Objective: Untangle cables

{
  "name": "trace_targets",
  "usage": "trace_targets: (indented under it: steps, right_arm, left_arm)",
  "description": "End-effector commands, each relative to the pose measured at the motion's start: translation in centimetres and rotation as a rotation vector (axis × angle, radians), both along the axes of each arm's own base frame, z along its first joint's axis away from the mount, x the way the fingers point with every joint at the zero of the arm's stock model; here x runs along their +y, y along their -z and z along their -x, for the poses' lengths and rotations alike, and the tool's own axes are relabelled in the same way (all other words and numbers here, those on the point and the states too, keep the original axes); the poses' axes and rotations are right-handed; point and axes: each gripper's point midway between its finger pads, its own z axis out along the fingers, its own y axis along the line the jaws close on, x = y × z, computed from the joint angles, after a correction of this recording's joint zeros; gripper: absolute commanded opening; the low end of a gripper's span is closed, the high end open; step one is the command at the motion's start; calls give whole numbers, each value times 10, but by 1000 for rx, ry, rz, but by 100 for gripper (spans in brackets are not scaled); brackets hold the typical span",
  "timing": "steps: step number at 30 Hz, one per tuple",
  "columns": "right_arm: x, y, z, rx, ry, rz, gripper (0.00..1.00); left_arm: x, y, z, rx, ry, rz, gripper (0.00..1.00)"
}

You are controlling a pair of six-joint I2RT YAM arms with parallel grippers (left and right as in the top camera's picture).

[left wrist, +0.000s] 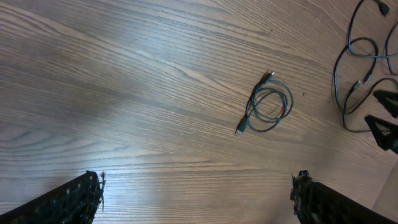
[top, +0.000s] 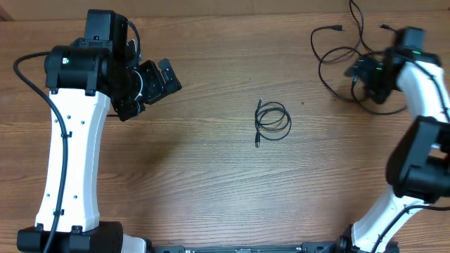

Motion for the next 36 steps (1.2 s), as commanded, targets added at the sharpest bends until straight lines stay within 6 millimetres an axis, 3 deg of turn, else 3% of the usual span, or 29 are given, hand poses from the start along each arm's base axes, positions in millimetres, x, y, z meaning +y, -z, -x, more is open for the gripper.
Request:
trace_targets:
  steps: [1, 4, 8, 11, 16, 17, 20, 21, 23, 29, 36]
  right_arm:
    - [-1, 1, 3, 31, 54, 148, 86]
    - [15, 2, -5, 4, -7, 184, 84]
    - [35, 7, -17, -47, -290, 285, 82]
    - [40, 14, -21, -51, -442, 341, 82]
    - [40, 36, -20, -15, -550, 367, 81]
    - [40, 40, -19, -6, -572, 371, 77]
    - [41, 46, -18, 5, -590, 368, 33]
    - [41, 47, -18, 7, -591, 367, 25]
    - [42, 51, -17, 12, -595, 358, 25]
    - [42, 61, -15, 35, -598, 350, 39]
    - [42, 64, -14, 41, -600, 348, 40]
  left_arm:
    - [-3, -1, 2, -4, 30, 3, 99]
    - [-3, -1, 2, -6, 35, 1, 100]
    - [-3, -1, 2, -7, 38, 0, 100]
    - [-3, -1, 2, -7, 38, 0, 100]
    - [-2, -1, 2, -8, 36, -4, 100]
    - [-2, -1, 2, -8, 36, -4, 100]
    - [-1, -1, 1, -9, 34, -10, 100]
    - [-1, -1, 1, -12, 34, -9, 100]
    - [-1, -1, 0, -18, 34, -9, 100]
    - [-1, -1, -1, -20, 34, -9, 100]
    - [-2, -1, -1, -19, 34, -8, 100]
